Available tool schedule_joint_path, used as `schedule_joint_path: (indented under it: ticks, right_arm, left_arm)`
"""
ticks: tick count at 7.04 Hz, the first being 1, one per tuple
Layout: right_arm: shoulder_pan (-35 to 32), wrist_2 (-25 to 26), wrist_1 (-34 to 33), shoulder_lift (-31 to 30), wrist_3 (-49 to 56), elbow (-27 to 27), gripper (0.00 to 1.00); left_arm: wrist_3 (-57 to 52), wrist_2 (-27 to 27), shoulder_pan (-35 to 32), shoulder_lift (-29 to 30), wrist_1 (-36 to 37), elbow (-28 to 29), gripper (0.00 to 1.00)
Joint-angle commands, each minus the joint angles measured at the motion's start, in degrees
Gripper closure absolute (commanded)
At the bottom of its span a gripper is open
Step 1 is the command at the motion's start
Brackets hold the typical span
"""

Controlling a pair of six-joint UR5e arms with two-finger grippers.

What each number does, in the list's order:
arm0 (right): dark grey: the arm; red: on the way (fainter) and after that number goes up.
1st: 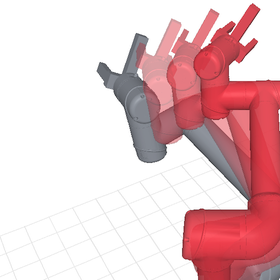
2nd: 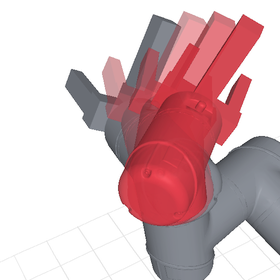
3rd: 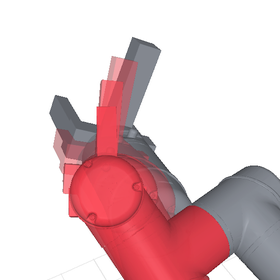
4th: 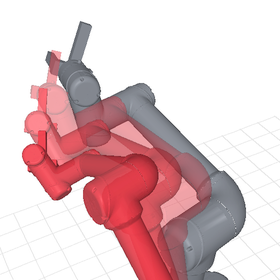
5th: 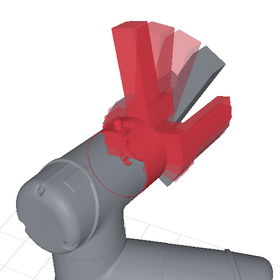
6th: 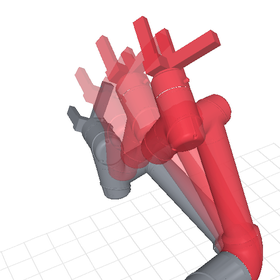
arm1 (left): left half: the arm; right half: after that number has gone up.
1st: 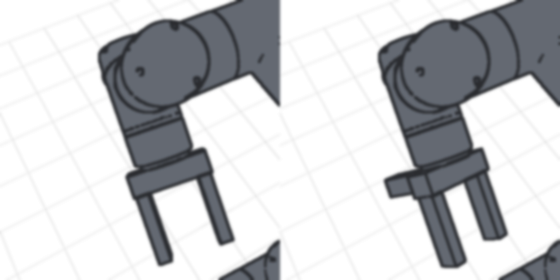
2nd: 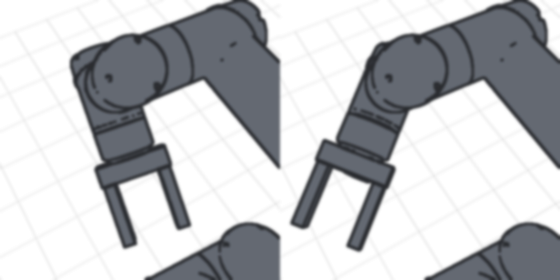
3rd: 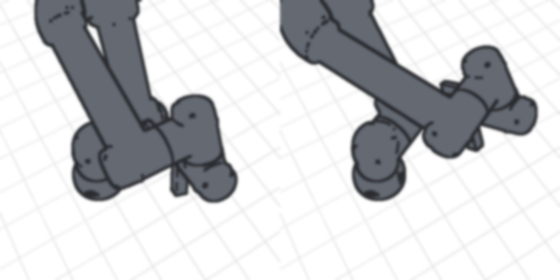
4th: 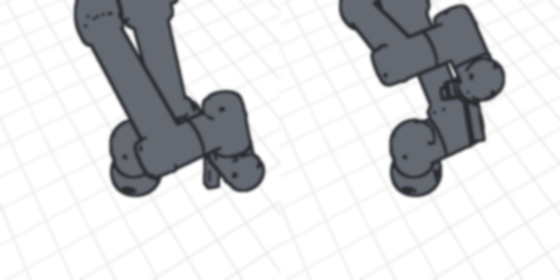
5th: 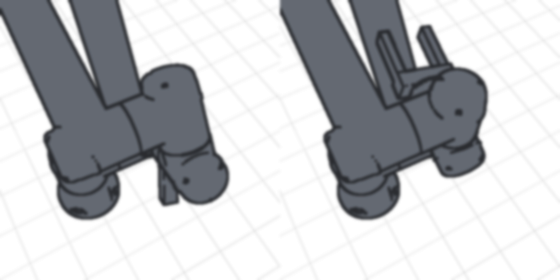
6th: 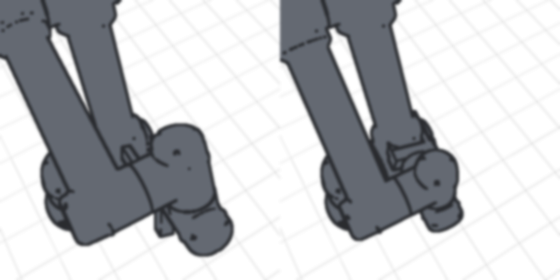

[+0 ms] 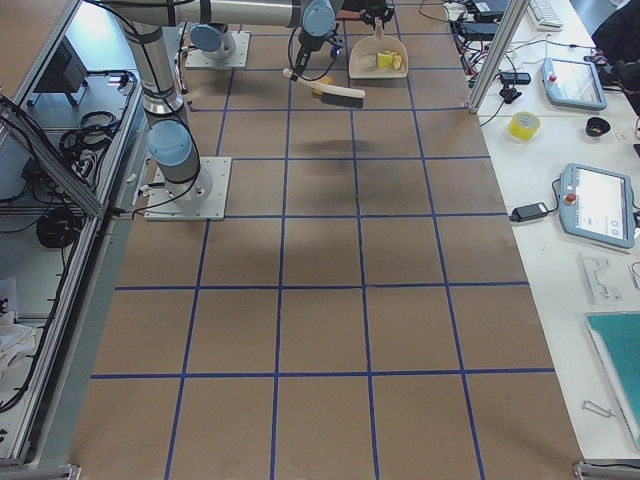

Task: Sweep and dump trash into bin
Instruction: 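Move the brush with the right gripper behind the yellow potato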

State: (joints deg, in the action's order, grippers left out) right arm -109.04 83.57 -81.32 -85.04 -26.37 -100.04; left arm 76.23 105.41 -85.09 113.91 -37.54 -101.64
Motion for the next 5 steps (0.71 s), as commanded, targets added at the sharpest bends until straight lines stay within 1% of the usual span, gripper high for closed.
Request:
schedule_joint_path:
  ticks: [1,2,3,4,5]
  right_arm:
    - [-5.27,-0.42,-2.62,-2.58,-4.89,-5.43,1.00]
    - [-8.70,-0.60,-3.93,-1.71,-8.83,-5.60,1.00]
    - [-11.69,-4.69,-5.77,-0.49,-12.09,-5.78,1.00]
    - [-13.89,-7.43,-10.13,1.61,-15.43,-6.48,1.00]
    - [-15.83,-7.63,-11.66,2.94,-16.77,-6.66,1.00]
  left_arm:
    - [-5.21,-0.82,2.98,-4.99,0.19,-6.96,1.00]
    - [-5.30,-3.34,3.26,-6.92,0.19,-10.56,1.00]
    - [-5.82,-3.28,3.35,-8.68,0.10,-14.95,1.00]
    - [-5.57,-3.28,3.26,-10.44,0.54,-18.64,1.00]
    - [-5.82,-3.11,3.35,-12.46,0.63,-20.33,1.00]
